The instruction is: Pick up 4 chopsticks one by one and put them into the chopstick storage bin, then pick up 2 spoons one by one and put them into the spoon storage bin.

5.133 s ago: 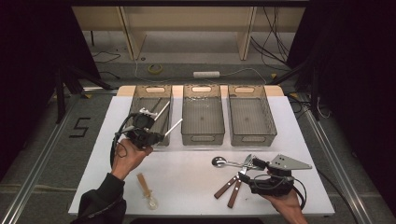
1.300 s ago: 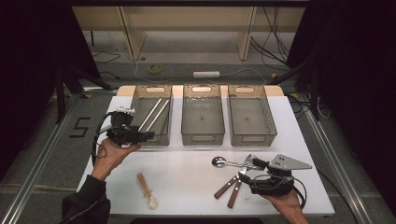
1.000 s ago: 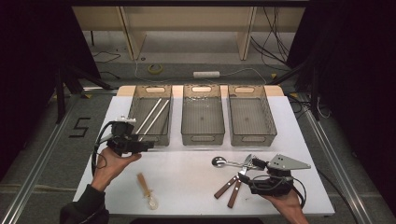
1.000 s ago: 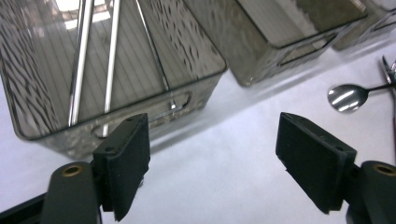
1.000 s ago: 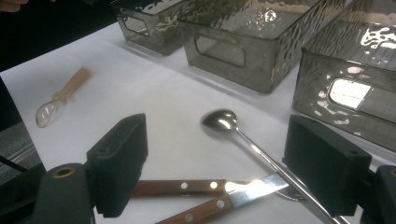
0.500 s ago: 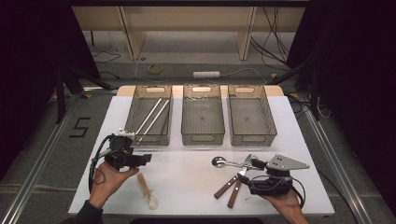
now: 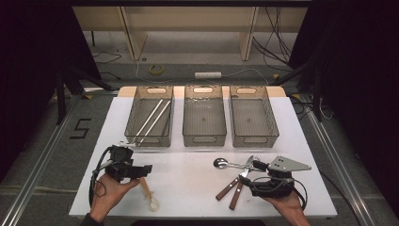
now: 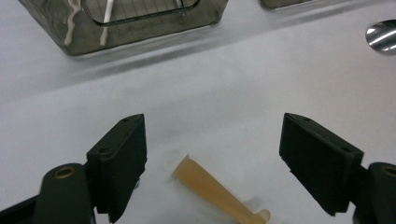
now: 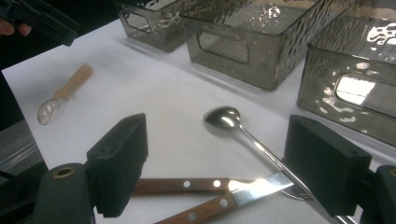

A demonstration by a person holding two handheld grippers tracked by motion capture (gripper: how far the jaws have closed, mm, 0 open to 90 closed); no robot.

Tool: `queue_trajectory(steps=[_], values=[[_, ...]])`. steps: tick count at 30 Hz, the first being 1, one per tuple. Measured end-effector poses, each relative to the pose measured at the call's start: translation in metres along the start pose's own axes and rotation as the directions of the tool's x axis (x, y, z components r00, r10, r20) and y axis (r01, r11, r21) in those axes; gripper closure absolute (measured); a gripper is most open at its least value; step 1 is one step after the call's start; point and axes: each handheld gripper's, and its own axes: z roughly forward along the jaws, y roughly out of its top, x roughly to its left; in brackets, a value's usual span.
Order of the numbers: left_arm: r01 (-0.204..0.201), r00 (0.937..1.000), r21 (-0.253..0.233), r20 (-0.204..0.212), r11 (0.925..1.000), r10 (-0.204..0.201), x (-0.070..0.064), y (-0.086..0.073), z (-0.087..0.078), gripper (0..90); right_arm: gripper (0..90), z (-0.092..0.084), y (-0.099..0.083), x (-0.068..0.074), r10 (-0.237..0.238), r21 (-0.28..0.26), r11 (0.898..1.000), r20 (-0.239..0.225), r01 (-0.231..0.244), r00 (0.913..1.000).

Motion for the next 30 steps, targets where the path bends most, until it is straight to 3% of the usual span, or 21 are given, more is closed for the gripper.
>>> queue_trajectory(steps=[30], values=[[0.009, 0.9998, 0.08, -0.021, 0.9967, -0.008, -0.007, -0.022, 0.005, 21.9, 22.6, 0.0, 0.0, 0.001, -0.001, 0.0, 1.0, 0.003, 0.001, 1.0]])
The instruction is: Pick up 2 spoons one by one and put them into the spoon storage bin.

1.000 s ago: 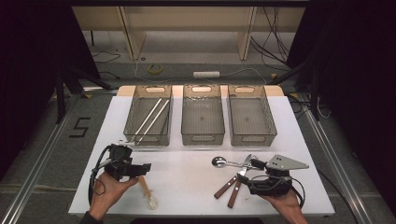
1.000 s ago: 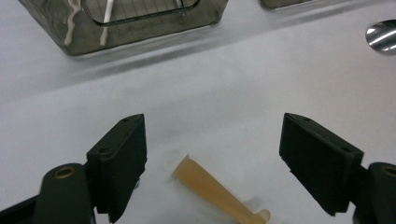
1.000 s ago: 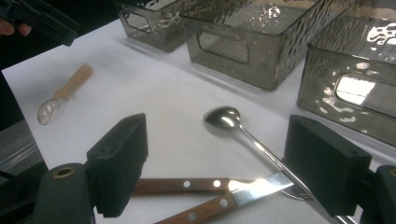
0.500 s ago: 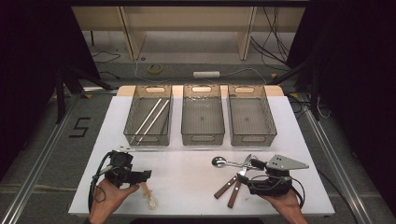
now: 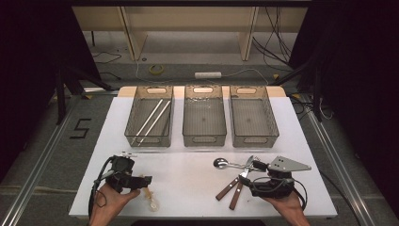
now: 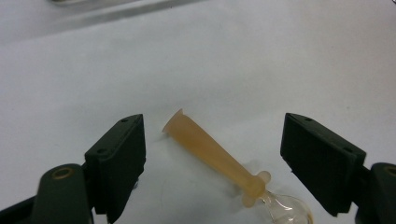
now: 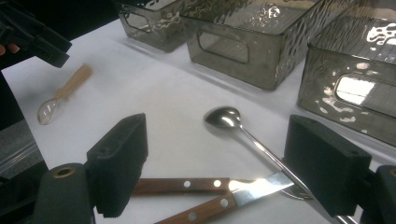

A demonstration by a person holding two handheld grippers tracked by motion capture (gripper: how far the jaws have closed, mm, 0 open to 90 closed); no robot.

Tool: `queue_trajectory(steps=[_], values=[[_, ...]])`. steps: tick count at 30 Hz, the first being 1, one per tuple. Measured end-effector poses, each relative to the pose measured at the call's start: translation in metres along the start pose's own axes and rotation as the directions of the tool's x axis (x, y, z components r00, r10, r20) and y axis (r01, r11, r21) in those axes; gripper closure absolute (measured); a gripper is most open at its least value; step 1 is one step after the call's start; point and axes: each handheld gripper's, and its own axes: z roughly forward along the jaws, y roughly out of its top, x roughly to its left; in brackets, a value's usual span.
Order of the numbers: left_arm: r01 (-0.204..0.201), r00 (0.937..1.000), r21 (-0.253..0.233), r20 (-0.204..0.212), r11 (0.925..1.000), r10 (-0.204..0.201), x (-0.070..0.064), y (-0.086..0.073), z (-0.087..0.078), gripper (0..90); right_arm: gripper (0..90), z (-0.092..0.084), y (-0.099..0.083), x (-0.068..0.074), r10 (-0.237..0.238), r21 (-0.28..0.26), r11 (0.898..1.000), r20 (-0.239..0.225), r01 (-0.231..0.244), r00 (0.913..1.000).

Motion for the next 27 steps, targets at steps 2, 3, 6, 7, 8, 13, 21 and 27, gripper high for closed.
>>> queue_trajectory(steps=[2, 3, 6, 7, 8, 13, 21, 27], values=[[0.004, 1.0, 0.011, 0.006, 0.9999, -0.004, 0.0, -0.001, 0.001, 22.3, 22.6, 0.0, 0.0, -0.001, 0.001, -0.001, 1.0, -0.001, -0.001, 1.0], [0.004, 0.9999, 0.017, 0.01, 0.9999, -0.004, 0.0, -0.002, 0.001, 22.5, 22.6, 0.0, 0.0, -0.001, 0.003, -0.001, 1.0, -0.001, -0.003, 1.0], [0.008, 0.9998, 0.033, 0.019, 0.9994, -0.008, 0.002, -0.003, 0.002, 23.8, 22.6, 0.0, 0.0, 0.0, -0.001, -0.002, 1.0, 0.0, 0.001, 1.0], [0.007, 0.9998, 0.037, 0.018, 0.9993, -0.008, 0.002, -0.003, 0.003, 24.6, 22.6, 0.0, 0.0, 0.0, -0.001, 0.0, 1.0, 0.001, 0.001, 1.0], [0.002, 0.9999, 0.043, 0.016, 0.9991, -0.003, 0.002, -0.004, 0.003, 25.4, 22.6, 0.001, 0.0, 0.0, -0.001, 0.001, 1.0, 0.001, 0.001, 1.0], [0.021, 0.9996, 0.048, 0.02, 0.9986, -0.022, 0.007, -0.006, 0.004, 28.4, 22.6, 0.0, 0.001, 0.002, -0.009, 0.001, 1.0, 0.001, 0.009, 1.0], [0.049, 0.9983, 0.059, 0.028, 0.9971, -0.05, 0.012, -0.003, 0.013, 33.2, 22.6, 0.0, 0.001, 0.004, -0.016, 0.002, 1.0, 0.002, 0.016, 0.9999], [0.063, 0.9973, 0.086, 0.032, 0.9944, -0.066, 0.015, -0.001, 0.02, 35.5, 22.6, 0.001, 0.001, 0.004, -0.019, 0.004, 1.0, 0.003, 0.019, 0.9998]])
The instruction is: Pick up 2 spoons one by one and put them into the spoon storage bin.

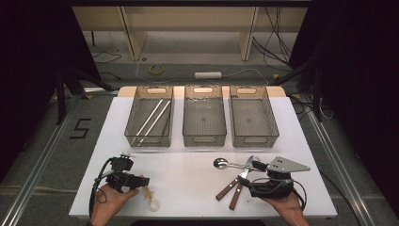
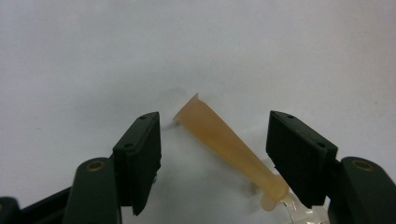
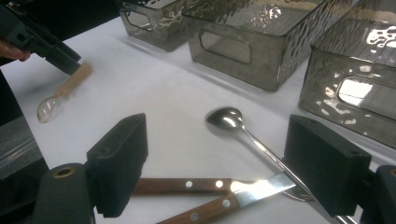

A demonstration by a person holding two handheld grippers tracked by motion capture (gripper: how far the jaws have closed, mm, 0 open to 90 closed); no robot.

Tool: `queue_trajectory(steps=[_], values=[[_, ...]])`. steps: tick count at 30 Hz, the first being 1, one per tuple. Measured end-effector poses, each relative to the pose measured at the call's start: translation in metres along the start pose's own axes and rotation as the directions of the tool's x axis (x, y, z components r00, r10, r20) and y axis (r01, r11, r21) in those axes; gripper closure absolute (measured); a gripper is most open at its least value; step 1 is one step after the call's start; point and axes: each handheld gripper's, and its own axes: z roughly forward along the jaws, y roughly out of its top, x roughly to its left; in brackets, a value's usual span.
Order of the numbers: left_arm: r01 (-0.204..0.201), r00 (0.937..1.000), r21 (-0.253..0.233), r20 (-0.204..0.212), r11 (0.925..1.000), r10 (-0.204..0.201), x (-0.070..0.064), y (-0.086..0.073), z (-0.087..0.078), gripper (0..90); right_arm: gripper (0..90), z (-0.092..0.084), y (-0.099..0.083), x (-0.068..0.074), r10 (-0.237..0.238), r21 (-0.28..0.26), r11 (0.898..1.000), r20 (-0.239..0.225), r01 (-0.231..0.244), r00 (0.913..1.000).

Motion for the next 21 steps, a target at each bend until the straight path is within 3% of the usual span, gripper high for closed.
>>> queue_trajectory(steps=[10, 18, 21], values=[[0.017, 0.9993, 0.035, -0.034, 0.9992, -0.016, 0.005, 0.007, 0.013, 41.5, 22.6, 0.002, 0.001, 0.002, -0.008, 0.006, 1.0, -0.007, 0.009, 0.9999], [-0.016, 0.996, 0.04, -0.087, 0.9991, 0.02, -0.001, 0.01, 0.016, 47.0, 22.6, 0.003, 0.002, 0.003, -0.009, 0.008, 1.0, -0.01, 0.009, 0.9999], [-0.038, 0.9904, 0.042, -0.132, 0.9984, 0.043, -0.006, 0.011, 0.018, 53.7, 22.6, 0.004, 0.002, 0.002, -0.008, 0.01, 1.0, -0.01, 0.008, 0.9999]])
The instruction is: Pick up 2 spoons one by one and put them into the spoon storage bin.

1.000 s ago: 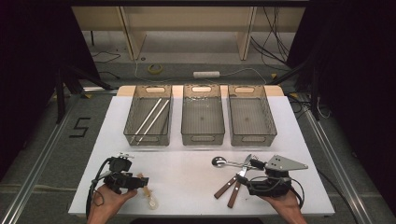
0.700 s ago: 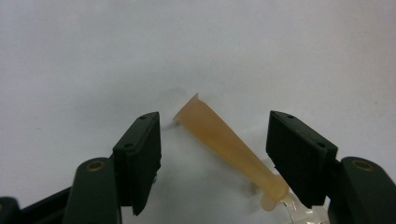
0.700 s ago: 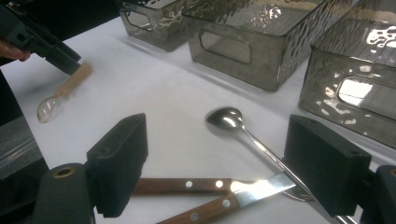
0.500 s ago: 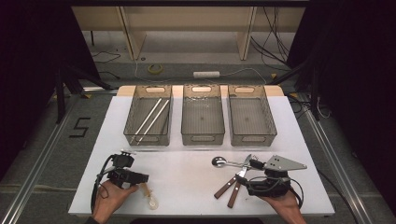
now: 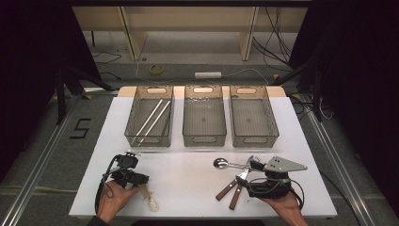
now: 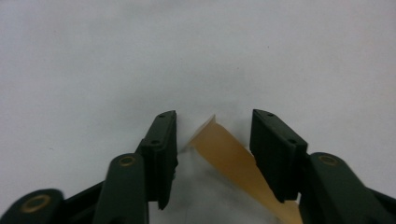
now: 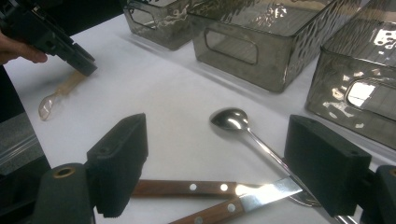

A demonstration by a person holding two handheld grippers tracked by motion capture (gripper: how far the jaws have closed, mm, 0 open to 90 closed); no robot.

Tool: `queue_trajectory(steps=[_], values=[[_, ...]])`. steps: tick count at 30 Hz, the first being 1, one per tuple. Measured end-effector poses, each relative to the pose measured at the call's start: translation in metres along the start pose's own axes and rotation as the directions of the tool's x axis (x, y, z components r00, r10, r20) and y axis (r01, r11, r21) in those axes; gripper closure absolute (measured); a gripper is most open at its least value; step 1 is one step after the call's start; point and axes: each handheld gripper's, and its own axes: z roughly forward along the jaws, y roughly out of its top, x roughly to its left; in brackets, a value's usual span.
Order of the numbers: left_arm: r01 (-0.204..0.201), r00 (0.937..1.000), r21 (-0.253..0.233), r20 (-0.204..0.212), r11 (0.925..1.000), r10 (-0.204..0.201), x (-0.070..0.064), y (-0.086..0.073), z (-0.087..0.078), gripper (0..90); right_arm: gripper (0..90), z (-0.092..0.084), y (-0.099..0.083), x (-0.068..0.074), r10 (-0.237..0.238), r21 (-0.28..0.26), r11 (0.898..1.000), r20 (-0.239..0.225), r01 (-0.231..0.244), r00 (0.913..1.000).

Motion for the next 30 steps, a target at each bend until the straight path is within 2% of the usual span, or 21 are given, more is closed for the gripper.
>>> queue_trajectory(steps=[2, 4, 12, 14, 17, 21, 25, 30], values=[[-0.021, 0.9995, 0.005, -0.024, 0.9998, 0.021, -0.0022, 0.0003, 0.0001, 58.6, 22.7, 0.0006, 0.0004, 0.0, -0.001, -0.002, 1.0, -0.002, 0.001, 1.0], [-0.024, 0.9993, 0.004, -0.028, 0.9997, 0.024, -0.0023, 0.0002, 0.0002, 60.2, 22.6, 0.0013, 0.0006, 0.0001, -0.001, -0.001, 1.0, -0.003, 0.001, 1.0], [-0.013, 0.9994, -0.004, -0.031, 0.9999, 0.013, -0.0012, 0.0, 0.0001, 65.3, 22.6, 0.0026, 0.0014, -0.0001, -0.003, 0.0, 1.0, -0.007, 0.003, 1.0], [-0.012, 0.9995, -0.002, -0.028, 0.9999, 0.012, -0.0008, 0.0002, -0.0001, 64.9, 22.6, 0.0026, 0.0015, -0.0002, -0.003, 0.0, 1.0, -0.007, 0.003, 1.0], [0.008, 0.9999, 0.007, 0.011, 0.9999, -0.008, 0.0022, 0.0008, -0.0016, 59.9, 22.6, 0.0024, 0.0016, -0.0003, -0.001, -0.002, 1.0, -0.007, 0.001, 1.0], [0.004, 0.9999, 0.005, 0.01, 1.0, -0.004, 0.0007, -0.0005, -0.0069, 55.3, 22.6, 0.0017, 0.0015, -0.0009, 0.0, -0.004, 1.0, -0.006, 0.0, 1.0], [0.001, 0.9997, 0.065, 0.024, 0.9979, -0.003, 0.0014, -0.0036, -0.0042, 51.2, 22.6, 0.0013, 0.0014, -0.0009, 0.0, -0.005, 1.0, -0.004, 0.0, 1.0], [-0.02, 0.9998, 0.07, -0.006, 0.9973, 0.021, -0.0037, -0.0034, -0.0043, 55.0, 22.6, 0.0012, 0.0017, -0.0008, -0.002, -0.005, 1.0, -0.005, 0.002, 1.0]])
